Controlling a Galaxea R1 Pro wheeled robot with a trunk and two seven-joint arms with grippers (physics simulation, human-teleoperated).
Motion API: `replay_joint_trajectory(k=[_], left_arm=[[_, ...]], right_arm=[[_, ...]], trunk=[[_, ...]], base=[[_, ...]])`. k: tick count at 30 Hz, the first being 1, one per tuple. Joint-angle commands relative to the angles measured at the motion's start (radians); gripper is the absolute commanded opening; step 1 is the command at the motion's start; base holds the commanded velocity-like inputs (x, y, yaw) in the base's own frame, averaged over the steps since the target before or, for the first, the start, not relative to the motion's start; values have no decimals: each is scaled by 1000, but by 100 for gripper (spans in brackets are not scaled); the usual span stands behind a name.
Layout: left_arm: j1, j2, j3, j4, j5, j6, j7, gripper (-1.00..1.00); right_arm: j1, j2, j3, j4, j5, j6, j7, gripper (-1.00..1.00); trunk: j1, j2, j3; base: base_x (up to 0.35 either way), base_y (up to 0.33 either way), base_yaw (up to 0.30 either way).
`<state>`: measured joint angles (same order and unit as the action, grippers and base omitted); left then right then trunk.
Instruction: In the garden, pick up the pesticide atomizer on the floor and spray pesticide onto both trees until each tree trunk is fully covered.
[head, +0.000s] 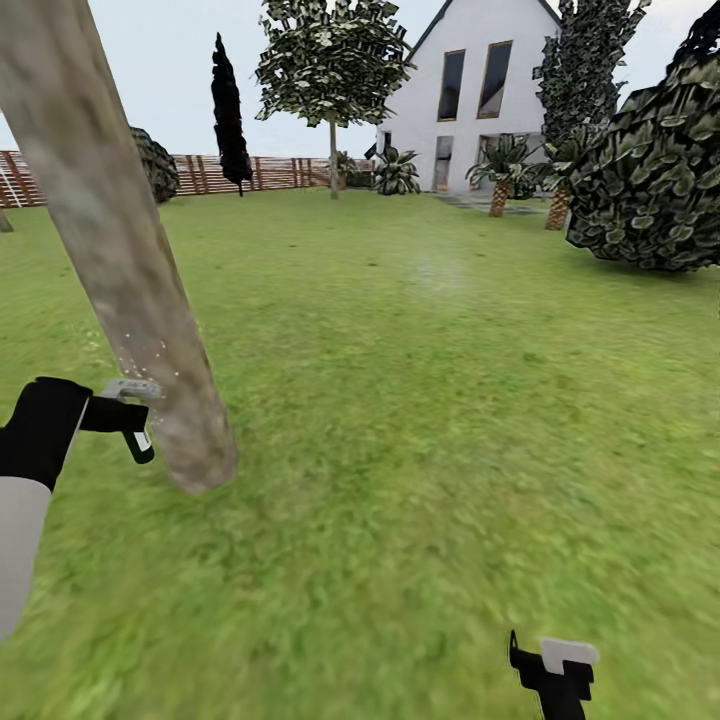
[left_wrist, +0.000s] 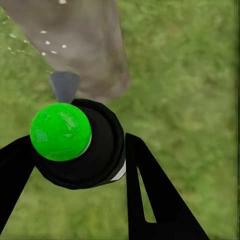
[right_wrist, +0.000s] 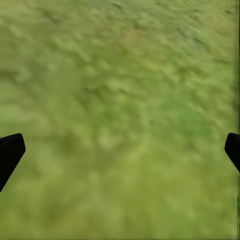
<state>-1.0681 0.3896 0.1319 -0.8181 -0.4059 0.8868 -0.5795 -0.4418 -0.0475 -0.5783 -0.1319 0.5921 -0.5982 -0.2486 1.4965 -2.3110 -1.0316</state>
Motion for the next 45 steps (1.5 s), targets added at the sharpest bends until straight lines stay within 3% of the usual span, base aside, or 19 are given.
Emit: replay_joint_trajectory(k=[1, 22, 34, 39, 43, 45], left_arm=[[1, 0, 0, 0, 0, 0, 0, -100], [6, -2, 3, 2, -3, -3, 8, -100], [10, 0, 4, 15, -5, -5, 18, -100], [103, 0, 11, 19, 2, -16, 69, -100], [116, -5, 12, 39, 3, -20, 73, -100], [117, -23, 13, 65, 4, -42, 114, -100]], right_arm=[[0, 0, 0, 0, 0, 0, 0, 100], [0, 0, 0, 0, 0, 0, 0, 100], [0, 0, 0, 0, 0, 0, 0, 100], [0, 1, 0, 0, 0, 0, 0, 100], [0, 1, 0, 0, 0, 0, 0, 100], [0, 1, 0, 0, 0, 0, 0, 100]], trunk=[[0, 0, 0], [0, 0, 0], [0, 0, 0], [0, 0, 0], [0, 0, 0], [0, 0, 0]], base=[[0, -275, 0], [24, -275, 237], [197, -214, 46], [11, -269, 265], [41, -272, 275], [74, -272, 211]])
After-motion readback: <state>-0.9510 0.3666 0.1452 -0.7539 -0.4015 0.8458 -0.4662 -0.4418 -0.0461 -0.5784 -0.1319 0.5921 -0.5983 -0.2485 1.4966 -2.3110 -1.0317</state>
